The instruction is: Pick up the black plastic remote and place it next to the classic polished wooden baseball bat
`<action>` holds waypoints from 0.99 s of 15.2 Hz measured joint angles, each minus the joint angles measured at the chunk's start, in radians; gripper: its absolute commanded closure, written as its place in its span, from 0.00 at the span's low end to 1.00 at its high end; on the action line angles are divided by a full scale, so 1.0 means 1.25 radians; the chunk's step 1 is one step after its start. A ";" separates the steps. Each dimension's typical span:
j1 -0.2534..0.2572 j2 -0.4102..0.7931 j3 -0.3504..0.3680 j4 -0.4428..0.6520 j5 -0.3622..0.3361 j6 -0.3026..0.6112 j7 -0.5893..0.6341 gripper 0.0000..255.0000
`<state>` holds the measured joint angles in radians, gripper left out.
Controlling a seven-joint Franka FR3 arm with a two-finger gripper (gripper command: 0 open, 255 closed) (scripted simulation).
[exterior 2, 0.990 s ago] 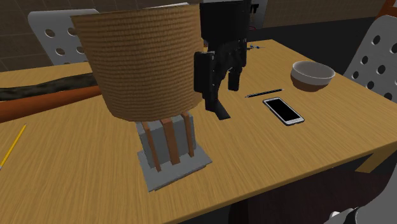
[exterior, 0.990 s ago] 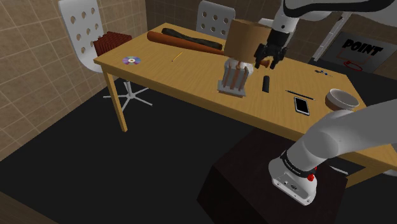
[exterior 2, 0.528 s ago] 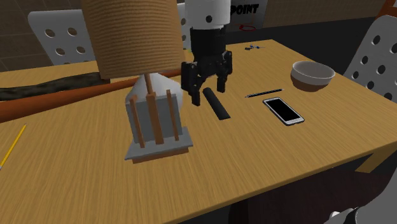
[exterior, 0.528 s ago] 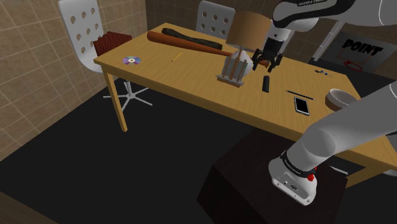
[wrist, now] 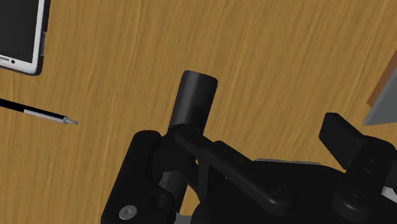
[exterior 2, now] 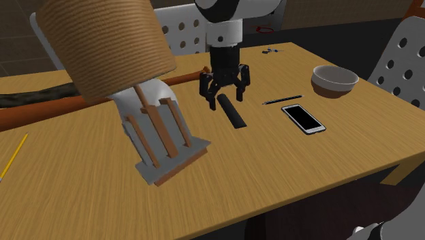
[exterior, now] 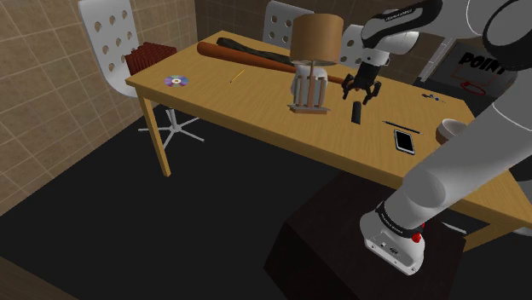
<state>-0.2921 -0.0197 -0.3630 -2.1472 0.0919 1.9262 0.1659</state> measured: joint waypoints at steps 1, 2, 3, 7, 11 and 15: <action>-0.010 0.017 -0.010 0.014 0.006 0.000 0.001 0.00; -0.017 0.044 -0.017 0.029 0.018 0.010 0.003 0.00; -0.026 0.067 -0.026 0.045 0.027 0.012 0.003 0.00; -0.064 0.151 -0.055 0.087 0.068 0.040 0.008 0.00; -0.076 0.185 -0.059 0.082 0.087 0.072 0.001 0.00; -0.076 0.200 -0.055 0.059 0.099 0.109 -0.006 0.00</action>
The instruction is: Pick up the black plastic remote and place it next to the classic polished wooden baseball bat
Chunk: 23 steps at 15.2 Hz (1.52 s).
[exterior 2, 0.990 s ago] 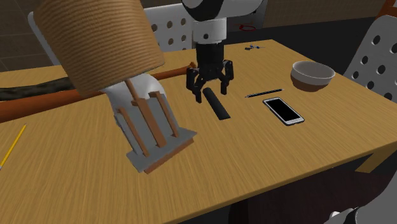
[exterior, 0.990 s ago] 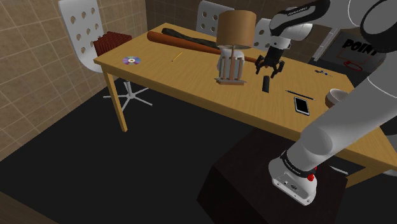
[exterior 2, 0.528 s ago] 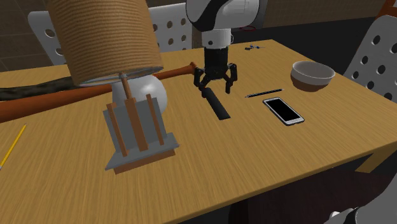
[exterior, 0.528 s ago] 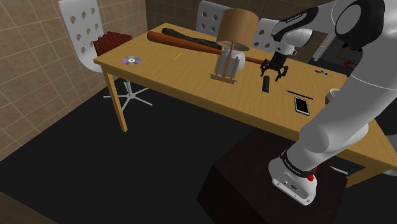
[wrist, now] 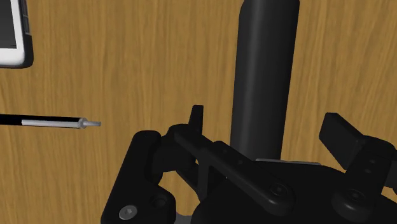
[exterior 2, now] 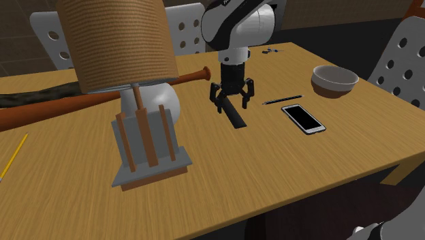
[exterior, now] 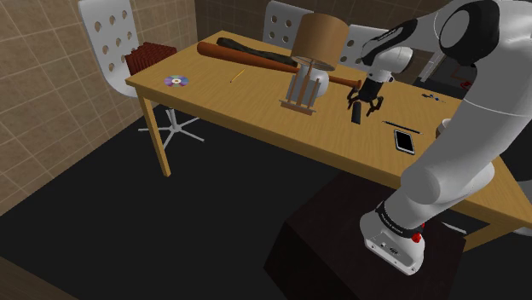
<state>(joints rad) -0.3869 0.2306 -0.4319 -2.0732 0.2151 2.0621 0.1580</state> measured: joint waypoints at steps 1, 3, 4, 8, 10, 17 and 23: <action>0.000 0.002 0.001 -0.003 0.001 0.004 0.000 0.00; 0.001 0.002 0.001 -0.006 0.002 0.008 0.000 0.00; 0.001 0.002 0.001 -0.007 0.002 0.009 0.000 0.00; 0.001 0.002 0.001 -0.007 0.002 0.009 0.000 1.00; -0.002 -0.003 -0.003 -0.005 -0.002 0.008 0.000 1.00; 0.003 -0.011 -0.001 -0.012 -0.003 0.011 0.006 1.00; 0.004 -0.026 -0.004 0.005 -0.014 -0.027 0.012 1.00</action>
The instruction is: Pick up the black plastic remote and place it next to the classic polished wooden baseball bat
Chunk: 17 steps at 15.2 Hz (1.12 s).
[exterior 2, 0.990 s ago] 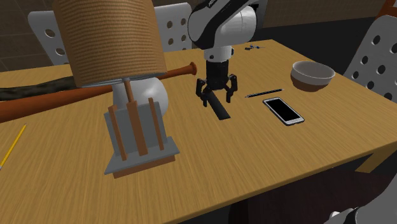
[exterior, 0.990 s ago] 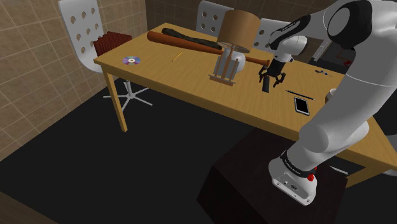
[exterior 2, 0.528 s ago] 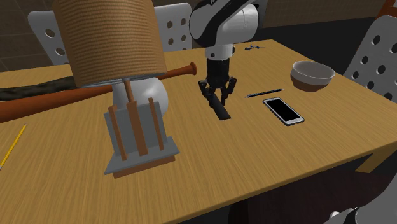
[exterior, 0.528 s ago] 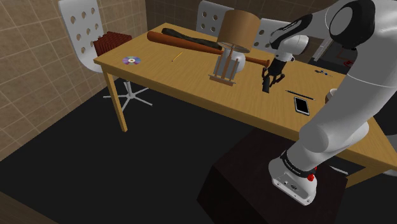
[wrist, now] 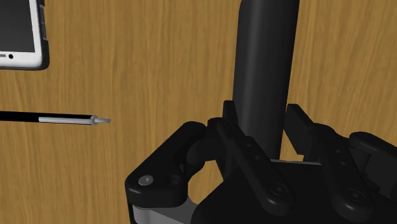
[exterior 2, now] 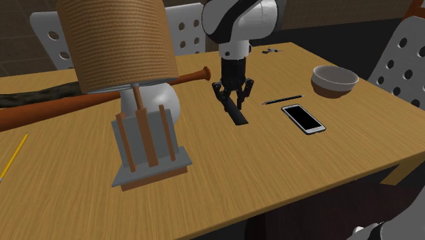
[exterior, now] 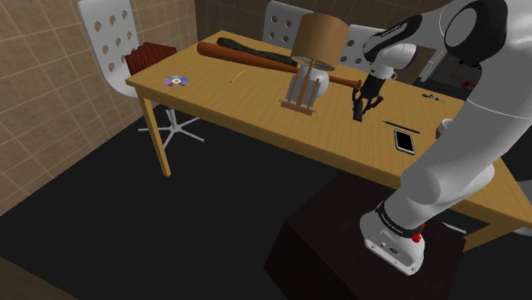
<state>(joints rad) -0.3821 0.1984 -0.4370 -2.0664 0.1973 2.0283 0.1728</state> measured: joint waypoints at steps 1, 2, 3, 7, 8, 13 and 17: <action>0.001 -0.006 -0.001 0.004 -0.003 -0.009 0.003 1.00; 0.002 -0.011 -0.001 0.010 -0.007 -0.020 0.007 1.00; 0.002 -0.018 -0.002 0.011 -0.010 -0.026 0.009 1.00; 0.005 -0.040 -0.004 0.030 -0.023 -0.064 0.022 1.00; 0.005 -0.044 -0.005 0.038 -0.025 -0.075 0.024 1.00; 0.007 -0.065 -0.006 0.069 -0.037 -0.124 0.038 1.00; 0.007 -0.083 -0.008 0.090 -0.047 -0.161 0.044 1.00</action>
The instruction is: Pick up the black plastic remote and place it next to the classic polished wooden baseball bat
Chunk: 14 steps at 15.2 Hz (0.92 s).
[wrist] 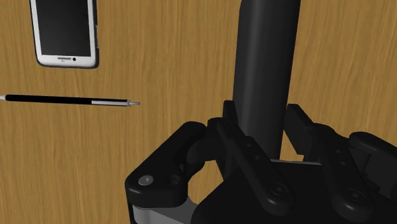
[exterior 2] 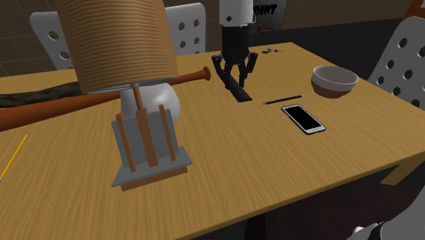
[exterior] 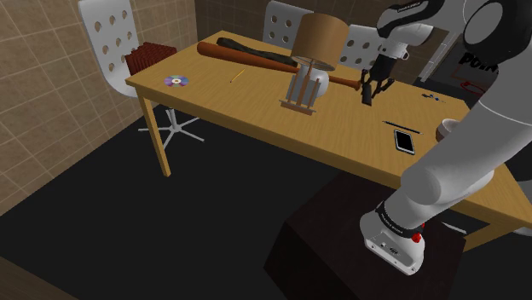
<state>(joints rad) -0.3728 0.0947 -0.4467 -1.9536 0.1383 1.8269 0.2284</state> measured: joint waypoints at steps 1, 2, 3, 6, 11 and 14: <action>0.000 -0.004 -0.001 0.007 -0.002 -0.011 0.001 1.00; 0.001 -0.009 0.000 0.013 -0.005 -0.021 0.005 1.00; 0.001 -0.011 0.000 0.022 -0.005 -0.031 0.007 1.00; 0.001 -0.018 0.000 0.046 -0.010 -0.061 0.012 1.00; 0.040 -0.012 0.034 0.066 0.005 -0.068 0.082 1.00; 0.062 0.001 0.055 0.074 0.017 -0.058 0.120 1.00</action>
<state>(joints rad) -0.2954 0.0964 -0.3785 -1.8616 0.1602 1.7539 0.3778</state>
